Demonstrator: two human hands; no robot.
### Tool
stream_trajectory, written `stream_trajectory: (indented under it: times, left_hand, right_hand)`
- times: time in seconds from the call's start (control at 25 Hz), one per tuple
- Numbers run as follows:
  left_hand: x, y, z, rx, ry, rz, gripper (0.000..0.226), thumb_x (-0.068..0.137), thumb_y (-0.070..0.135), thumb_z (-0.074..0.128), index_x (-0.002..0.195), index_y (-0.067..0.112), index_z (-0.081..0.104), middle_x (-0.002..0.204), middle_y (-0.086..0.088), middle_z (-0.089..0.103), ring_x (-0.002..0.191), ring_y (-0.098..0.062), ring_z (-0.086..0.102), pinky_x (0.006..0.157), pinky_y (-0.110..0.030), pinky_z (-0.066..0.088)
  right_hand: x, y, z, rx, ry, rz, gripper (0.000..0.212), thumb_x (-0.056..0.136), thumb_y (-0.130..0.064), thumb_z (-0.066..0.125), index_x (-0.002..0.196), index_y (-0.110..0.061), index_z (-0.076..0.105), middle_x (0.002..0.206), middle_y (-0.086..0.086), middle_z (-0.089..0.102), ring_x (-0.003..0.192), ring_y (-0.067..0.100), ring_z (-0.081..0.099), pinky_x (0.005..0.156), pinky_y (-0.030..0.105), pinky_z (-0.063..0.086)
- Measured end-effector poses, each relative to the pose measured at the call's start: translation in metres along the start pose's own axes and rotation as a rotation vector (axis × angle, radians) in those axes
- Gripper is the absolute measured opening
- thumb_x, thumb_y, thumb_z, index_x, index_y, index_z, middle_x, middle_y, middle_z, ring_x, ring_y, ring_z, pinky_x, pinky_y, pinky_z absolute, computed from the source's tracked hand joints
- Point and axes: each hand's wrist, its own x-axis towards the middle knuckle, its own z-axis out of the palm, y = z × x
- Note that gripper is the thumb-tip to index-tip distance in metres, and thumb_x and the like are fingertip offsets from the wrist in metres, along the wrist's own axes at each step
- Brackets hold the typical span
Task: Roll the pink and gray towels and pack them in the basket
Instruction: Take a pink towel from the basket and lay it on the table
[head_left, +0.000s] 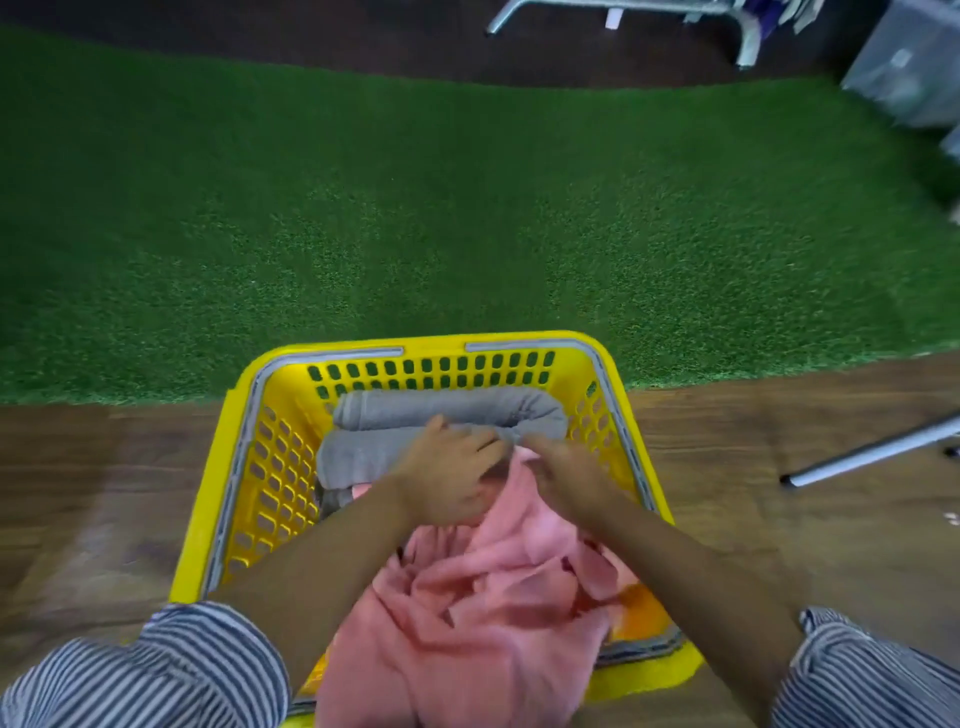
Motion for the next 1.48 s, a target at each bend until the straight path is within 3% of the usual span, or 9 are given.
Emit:
stream_trajectory:
  times: [0.16,0.28,0.36,0.72,0.92,1.08,1.16,1.36,1.48]
  left_hand:
    - [0.016,-0.007,-0.118,-0.406,-0.055,-0.379,0.067,0.072,0.054,0.051,0.133,0.025,0.051,0.140,0.011,0.049,0.121,-0.013,0.052,0.094,-0.037,0.037]
    - [0.022,-0.016,-0.228,-0.965,0.097,-0.509,0.021,0.071,0.040,0.057,0.085,0.028,0.066,0.082,0.015,0.066,0.079,-0.003,0.055,0.077,-0.031,0.046]
    - [0.025,-0.020,-0.312,-1.099,0.163,-0.599,0.017,0.073,0.017,0.058,0.060,0.021,0.047,0.054,0.012,0.042,0.058,-0.002,0.036,0.059,-0.031,0.031]
    - [0.045,-0.020,-0.603,-1.133,0.148,-0.570,0.013,0.089,0.015,0.066,0.096,0.026,0.065,0.090,0.013,0.066,0.078,0.008,0.058,0.069,-0.009,0.042]
    - [0.054,-0.009,-0.680,-0.938,0.136,-0.580,0.023,0.097,0.024,0.053,0.120,0.023,0.057,0.107,0.008,0.064,0.097,-0.013,0.060,0.070,-0.009,0.044]
    - [0.060,-0.007,-0.715,-0.764,0.212,-0.600,0.018,0.099,0.021,0.048,0.112,0.017,0.060,0.092,0.000,0.067,0.079,-0.017,0.062,0.075,-0.034,0.052]
    - [0.061,-0.012,-0.732,-0.637,0.193,-0.669,0.025,0.100,0.017,0.042,0.112,0.006,0.060,0.092,-0.010,0.067,0.075,-0.027,0.061,0.067,-0.038,0.053]
    - [0.069,-0.021,-0.813,-0.741,0.469,-0.816,0.020,0.094,0.005,0.036,0.092,0.000,0.055,0.079,-0.009,0.055,0.060,-0.021,0.060,0.038,-0.029,0.051]
    - [0.072,-0.017,-0.847,-0.852,0.616,-0.858,0.026,0.094,0.010,0.034,0.090,-0.001,0.058,0.088,-0.015,0.060,0.064,-0.023,0.062,0.044,-0.031,0.055]
  right_hand:
    - [0.002,-0.083,-0.107,0.023,0.109,-0.216,0.039,0.078,-0.006,0.046,0.113,0.000,0.062,0.105,0.021,0.066,0.095,0.034,0.064,0.084,0.028,0.039]
    - [0.000,-0.154,-0.208,-0.061,0.105,-0.320,0.037,0.084,-0.017,0.038,0.111,-0.006,0.061,0.099,0.018,0.065,0.090,0.034,0.063,0.079,0.040,0.051]
    - [-0.003,-0.206,-0.276,-0.169,0.086,-0.402,0.047,0.082,-0.027,0.026,0.113,-0.011,0.058,0.095,0.014,0.060,0.084,0.034,0.061,0.072,0.042,0.051]
    - [-0.021,-0.407,-0.544,-0.396,0.322,-0.518,0.036,0.090,-0.008,0.036,0.122,-0.011,0.053,0.098,0.012,0.058,0.075,0.036,0.060,0.065,0.042,0.051]
    - [-0.031,-0.473,-0.659,-0.171,0.665,-0.520,0.037,0.082,-0.002,0.041,0.115,-0.004,0.058,0.104,0.021,0.062,0.093,0.040,0.060,0.084,0.052,0.048]
    - [-0.049,-0.522,-0.745,0.065,0.994,-0.531,0.032,0.084,0.007,0.039,0.108,0.001,0.060,0.088,0.007,0.060,0.075,0.016,0.055,0.070,0.004,0.038]
    - [-0.052,-0.535,-0.784,0.140,1.139,-0.453,0.031,0.086,0.007,0.036,0.105,0.001,0.059,0.079,0.003,0.053,0.061,0.003,0.043,0.054,0.002,0.031]
    - [-0.032,-0.519,-0.791,-0.172,0.810,-0.204,0.028,0.089,0.000,0.039,0.105,-0.005,0.061,0.085,0.004,0.056,0.074,0.018,0.052,0.066,0.018,0.047]
    - [-0.011,-0.492,-0.734,-0.348,0.531,-0.110,0.029,0.079,-0.003,0.046,0.099,-0.008,0.066,0.098,0.017,0.063,0.094,0.032,0.061,0.083,0.036,0.050]
